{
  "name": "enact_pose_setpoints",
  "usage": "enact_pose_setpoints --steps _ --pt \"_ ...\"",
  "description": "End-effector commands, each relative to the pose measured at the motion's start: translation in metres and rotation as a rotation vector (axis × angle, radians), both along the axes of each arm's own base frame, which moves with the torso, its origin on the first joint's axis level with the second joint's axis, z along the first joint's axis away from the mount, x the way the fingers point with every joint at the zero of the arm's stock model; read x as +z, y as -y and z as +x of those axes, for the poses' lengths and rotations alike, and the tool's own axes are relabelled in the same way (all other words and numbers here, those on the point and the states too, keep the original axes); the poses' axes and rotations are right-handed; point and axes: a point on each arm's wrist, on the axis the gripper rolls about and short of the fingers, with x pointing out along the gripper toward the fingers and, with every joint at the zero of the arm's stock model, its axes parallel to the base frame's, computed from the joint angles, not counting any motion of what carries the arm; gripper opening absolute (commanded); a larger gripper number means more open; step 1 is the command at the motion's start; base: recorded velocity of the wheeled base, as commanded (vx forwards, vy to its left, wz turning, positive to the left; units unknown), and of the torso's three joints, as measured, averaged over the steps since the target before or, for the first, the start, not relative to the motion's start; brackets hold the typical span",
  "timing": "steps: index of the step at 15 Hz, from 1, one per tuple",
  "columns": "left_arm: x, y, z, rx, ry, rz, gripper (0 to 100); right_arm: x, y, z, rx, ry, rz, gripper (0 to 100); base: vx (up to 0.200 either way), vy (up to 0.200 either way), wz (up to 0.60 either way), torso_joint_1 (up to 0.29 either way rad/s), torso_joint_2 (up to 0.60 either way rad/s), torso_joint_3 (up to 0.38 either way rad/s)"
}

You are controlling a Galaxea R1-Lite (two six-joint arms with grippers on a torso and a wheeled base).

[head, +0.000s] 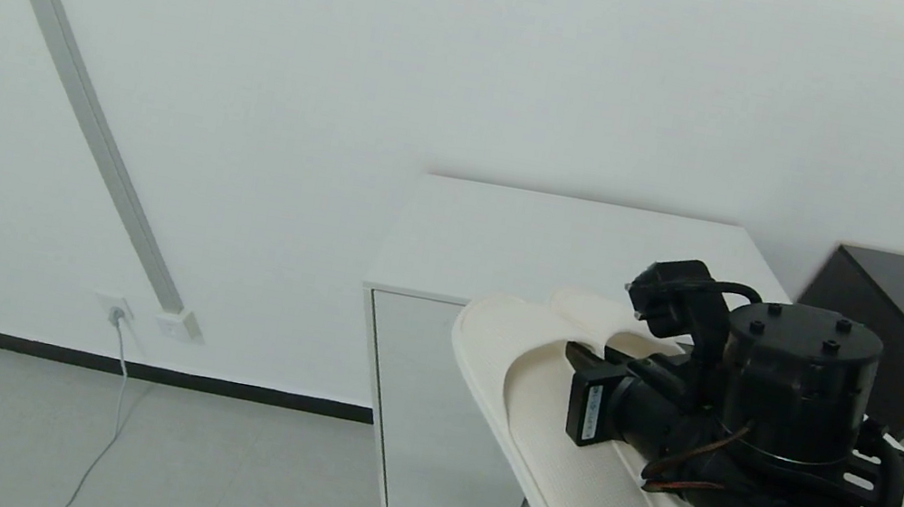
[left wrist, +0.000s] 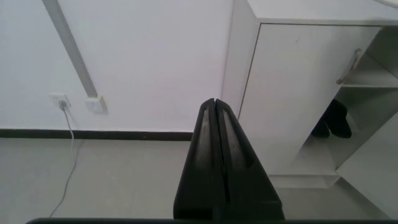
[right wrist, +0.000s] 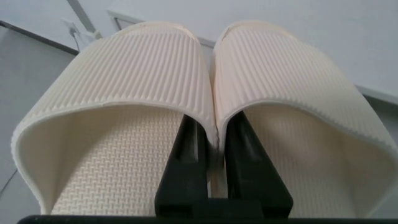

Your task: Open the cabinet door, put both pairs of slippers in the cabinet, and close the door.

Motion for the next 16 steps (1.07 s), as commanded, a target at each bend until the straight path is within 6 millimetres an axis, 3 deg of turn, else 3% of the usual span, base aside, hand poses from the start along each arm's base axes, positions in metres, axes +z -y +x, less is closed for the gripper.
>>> enact_pose_setpoints --steps 1,14,16 --pt "0.0001 0.0 0.0 0.0 0.0 -0.001 0 -0.0016 -0.0004 0.0001 0.001 -0.002 -0.002 0 0.0 0.0 0.0 0.0 0.0 0.0" --pt "0.0001 0.0 0.0001 0.0 -0.002 0.002 0 -0.0073 -0.0021 0.0021 0.0 -0.006 -0.013 0 0.0 0.0 0.0 0.0 0.0 0.0" --pt "0.0001 0.0 0.0 -0.001 0.0 0.004 0 -0.0081 -0.0021 0.0016 0.002 -0.007 -0.017 0 0.0 -0.2 0.0 0.005 0.0 0.005"
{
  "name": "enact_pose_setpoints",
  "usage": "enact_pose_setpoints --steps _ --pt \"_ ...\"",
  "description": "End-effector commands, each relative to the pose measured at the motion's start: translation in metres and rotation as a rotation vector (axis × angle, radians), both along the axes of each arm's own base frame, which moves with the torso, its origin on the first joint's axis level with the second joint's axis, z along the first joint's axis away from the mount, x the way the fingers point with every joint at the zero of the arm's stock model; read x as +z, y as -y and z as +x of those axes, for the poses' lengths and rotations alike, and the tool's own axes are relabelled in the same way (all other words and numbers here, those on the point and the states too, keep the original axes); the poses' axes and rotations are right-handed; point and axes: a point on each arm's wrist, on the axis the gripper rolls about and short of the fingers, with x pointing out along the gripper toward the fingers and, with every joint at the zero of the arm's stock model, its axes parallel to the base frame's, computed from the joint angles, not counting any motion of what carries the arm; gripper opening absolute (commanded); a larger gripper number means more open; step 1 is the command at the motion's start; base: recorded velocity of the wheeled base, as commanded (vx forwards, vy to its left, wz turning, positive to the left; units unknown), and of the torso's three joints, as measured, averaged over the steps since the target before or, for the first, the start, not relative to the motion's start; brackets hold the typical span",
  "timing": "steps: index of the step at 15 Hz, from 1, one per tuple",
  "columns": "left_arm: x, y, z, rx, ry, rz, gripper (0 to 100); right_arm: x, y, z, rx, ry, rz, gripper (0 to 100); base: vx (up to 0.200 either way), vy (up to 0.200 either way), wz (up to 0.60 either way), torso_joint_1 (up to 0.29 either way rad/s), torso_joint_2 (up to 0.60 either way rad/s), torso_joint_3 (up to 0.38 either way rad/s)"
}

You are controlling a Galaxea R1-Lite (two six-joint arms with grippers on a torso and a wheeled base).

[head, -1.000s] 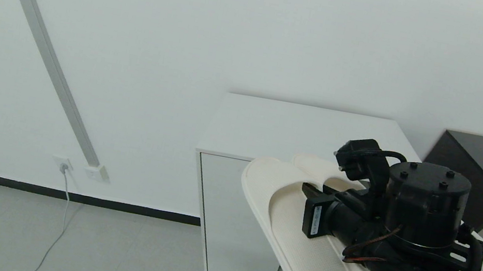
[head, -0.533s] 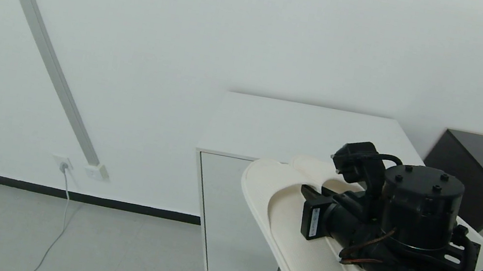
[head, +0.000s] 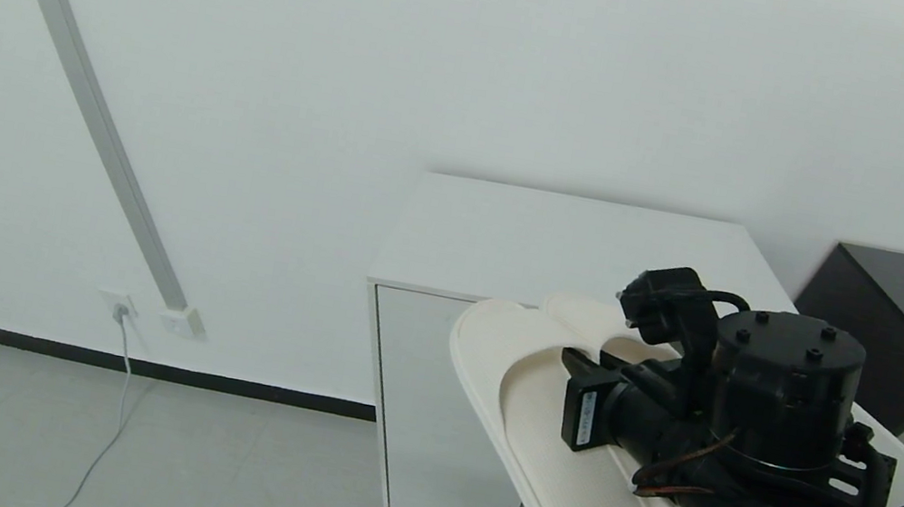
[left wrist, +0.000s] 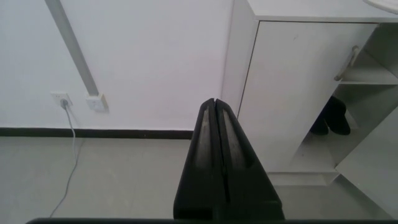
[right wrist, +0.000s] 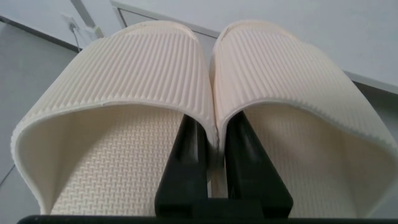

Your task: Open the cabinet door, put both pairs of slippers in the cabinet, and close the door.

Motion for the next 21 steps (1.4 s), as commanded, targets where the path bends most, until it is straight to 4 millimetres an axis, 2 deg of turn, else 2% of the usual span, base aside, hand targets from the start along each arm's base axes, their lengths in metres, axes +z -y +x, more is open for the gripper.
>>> enact_pose_setpoints --steps 1,13,21 --pt "-0.0001 0.0 0.0 0.0 -0.001 0.0 0 -0.0014 -0.0006 -0.0001 0.002 -0.003 -0.005 0 0.0 -0.2 0.0 -0.002 0.01 0.007" --pt "-0.0001 0.0 0.0 0.0 -0.001 0.002 0 -0.003 0.0008 -0.0025 0.003 -0.007 -0.01 0 0.0 -0.2 0.0 0.003 0.0 0.003" --pt "0.0001 0.0 0.0001 0.0 -0.001 0.0 0 -0.0062 0.004 -0.0053 0.005 -0.007 -0.012 0 0.0 0.0 0.0 0.0 0.0 0.0"
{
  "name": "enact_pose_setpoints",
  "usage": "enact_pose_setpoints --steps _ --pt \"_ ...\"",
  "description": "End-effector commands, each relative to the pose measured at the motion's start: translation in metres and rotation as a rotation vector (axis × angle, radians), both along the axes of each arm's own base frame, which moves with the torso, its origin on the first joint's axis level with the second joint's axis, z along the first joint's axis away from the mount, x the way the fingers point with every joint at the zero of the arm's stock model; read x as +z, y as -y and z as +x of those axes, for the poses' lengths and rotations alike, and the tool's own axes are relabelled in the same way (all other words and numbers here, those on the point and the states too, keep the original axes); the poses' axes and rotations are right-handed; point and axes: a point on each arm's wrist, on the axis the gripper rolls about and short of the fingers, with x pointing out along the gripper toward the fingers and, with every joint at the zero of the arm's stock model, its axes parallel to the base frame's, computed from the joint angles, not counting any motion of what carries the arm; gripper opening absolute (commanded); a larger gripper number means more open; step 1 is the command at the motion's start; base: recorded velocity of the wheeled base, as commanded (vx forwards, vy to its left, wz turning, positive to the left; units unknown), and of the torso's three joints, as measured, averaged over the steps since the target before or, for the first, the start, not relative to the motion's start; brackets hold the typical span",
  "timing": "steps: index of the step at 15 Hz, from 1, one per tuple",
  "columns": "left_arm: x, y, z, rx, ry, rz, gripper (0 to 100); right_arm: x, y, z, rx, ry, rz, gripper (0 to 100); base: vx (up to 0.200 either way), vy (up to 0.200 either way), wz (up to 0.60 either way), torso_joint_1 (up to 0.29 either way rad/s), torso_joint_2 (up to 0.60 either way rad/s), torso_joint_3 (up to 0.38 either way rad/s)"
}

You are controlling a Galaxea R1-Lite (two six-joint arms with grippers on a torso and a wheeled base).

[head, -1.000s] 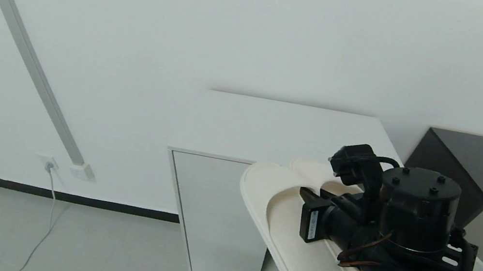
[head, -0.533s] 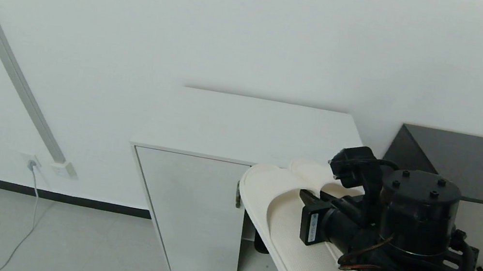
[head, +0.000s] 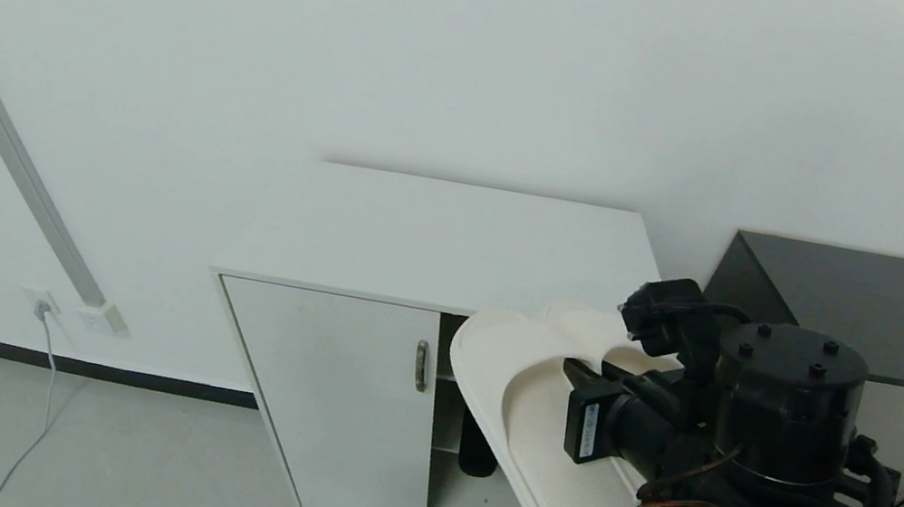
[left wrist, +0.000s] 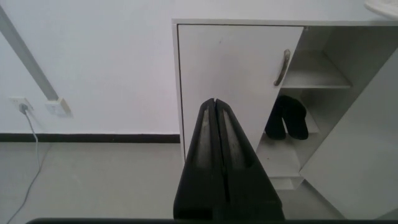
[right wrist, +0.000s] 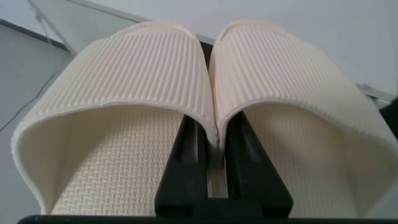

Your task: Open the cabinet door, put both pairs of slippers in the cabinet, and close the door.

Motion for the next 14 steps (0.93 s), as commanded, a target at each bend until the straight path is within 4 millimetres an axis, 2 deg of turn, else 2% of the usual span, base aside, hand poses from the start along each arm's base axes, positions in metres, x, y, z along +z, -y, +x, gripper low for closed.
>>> enact_pose_setpoints --steps 1,9,14 --pt "0.0 0.0 0.0 0.0 0.0 0.0 0 -0.003 0.002 -0.001 -0.001 0.004 -0.005 0 0.0 0.0 0.0 0.0 0.0 0.0" --pt "0.0 0.0 0.0 0.0 0.0 0.0 0 -0.011 0.006 -0.007 0.029 0.019 -0.048 0 0.0 0.0 0.0 0.0 0.0 0.0" --pt "0.0 0.0 0.0 0.0 0.0 -0.002 0 -0.009 0.004 -0.014 0.048 0.029 -0.041 0 0.0 0.0 0.0 -0.023 0.05 0.026"
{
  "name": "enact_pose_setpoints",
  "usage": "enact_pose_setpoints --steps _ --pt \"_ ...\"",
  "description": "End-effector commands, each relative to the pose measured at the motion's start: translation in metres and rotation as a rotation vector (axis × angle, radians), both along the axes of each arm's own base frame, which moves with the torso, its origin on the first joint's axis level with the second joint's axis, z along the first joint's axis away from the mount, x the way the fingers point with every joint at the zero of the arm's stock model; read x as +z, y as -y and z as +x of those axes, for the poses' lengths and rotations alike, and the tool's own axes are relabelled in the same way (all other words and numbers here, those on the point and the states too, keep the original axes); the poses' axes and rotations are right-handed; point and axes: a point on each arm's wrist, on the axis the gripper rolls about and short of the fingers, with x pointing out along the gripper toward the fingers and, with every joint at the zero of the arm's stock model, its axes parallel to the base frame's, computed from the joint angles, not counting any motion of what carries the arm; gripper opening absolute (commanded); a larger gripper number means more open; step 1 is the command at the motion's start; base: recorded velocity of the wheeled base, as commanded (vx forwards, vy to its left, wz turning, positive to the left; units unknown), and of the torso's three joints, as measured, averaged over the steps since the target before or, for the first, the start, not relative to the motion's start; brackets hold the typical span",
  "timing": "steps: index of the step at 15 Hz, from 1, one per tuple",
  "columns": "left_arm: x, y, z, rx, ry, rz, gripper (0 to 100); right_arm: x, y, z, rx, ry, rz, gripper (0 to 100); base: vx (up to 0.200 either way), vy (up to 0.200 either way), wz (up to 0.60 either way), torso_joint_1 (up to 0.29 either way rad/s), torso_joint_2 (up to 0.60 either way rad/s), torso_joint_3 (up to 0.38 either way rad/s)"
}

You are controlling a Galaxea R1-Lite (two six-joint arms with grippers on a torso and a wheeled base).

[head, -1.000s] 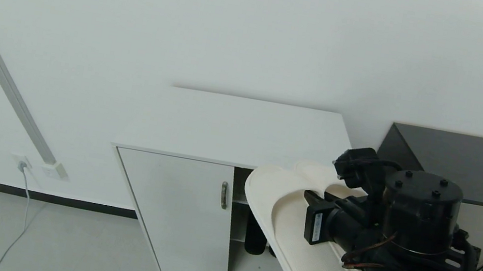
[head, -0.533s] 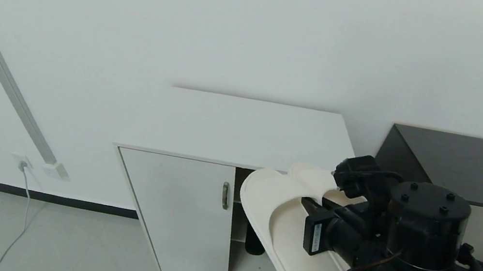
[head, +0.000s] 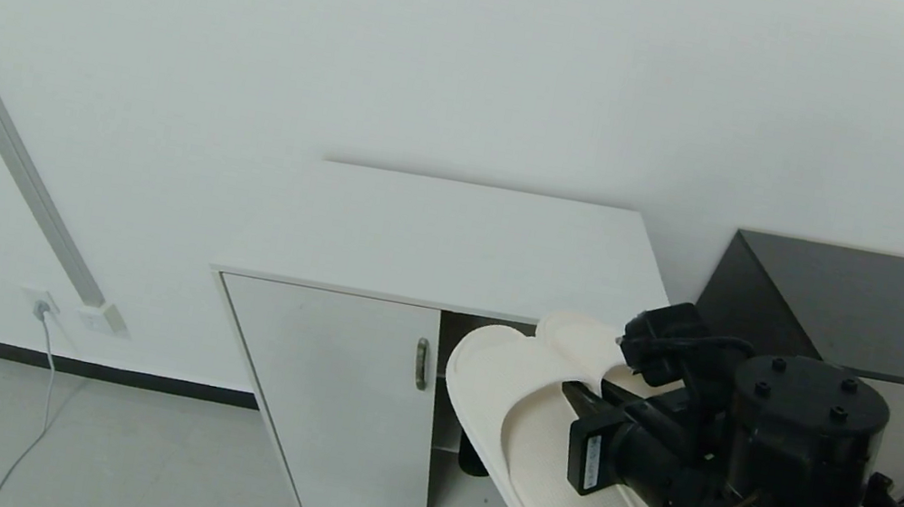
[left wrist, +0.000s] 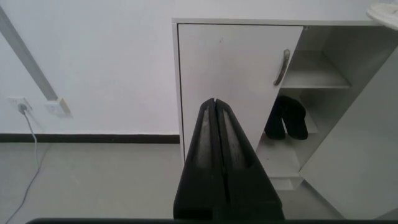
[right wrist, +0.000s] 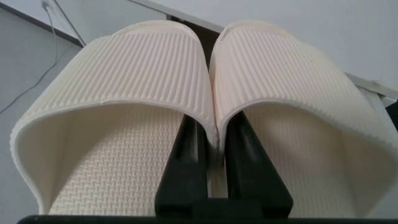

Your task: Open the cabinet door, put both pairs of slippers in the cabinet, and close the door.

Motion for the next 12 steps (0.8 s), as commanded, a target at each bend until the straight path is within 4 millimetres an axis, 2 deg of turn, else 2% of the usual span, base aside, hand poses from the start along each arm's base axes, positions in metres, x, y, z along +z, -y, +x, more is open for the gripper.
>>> enact_pose_setpoints --steps 1,6,12 --pt "0.0 0.0 0.0 0.0 0.0 0.0 0 0.002 0.001 -0.005 0.01 0.004 0.005 0 0.0 0.0 0.0 -0.149 0.33 0.183" --pt "0.0 0.0 0.0 0.0 0.0 0.0 0 0.003 0.003 -0.015 0.033 0.005 0.006 0 0.0 0.0 0.0 -0.188 0.43 0.241" --pt "0.0 0.0 0.0 0.0 -0.002 0.0 0 0.001 0.003 -0.016 0.036 -0.001 -0.001 0 0.0 0.0 0.0 -0.226 0.55 0.319"
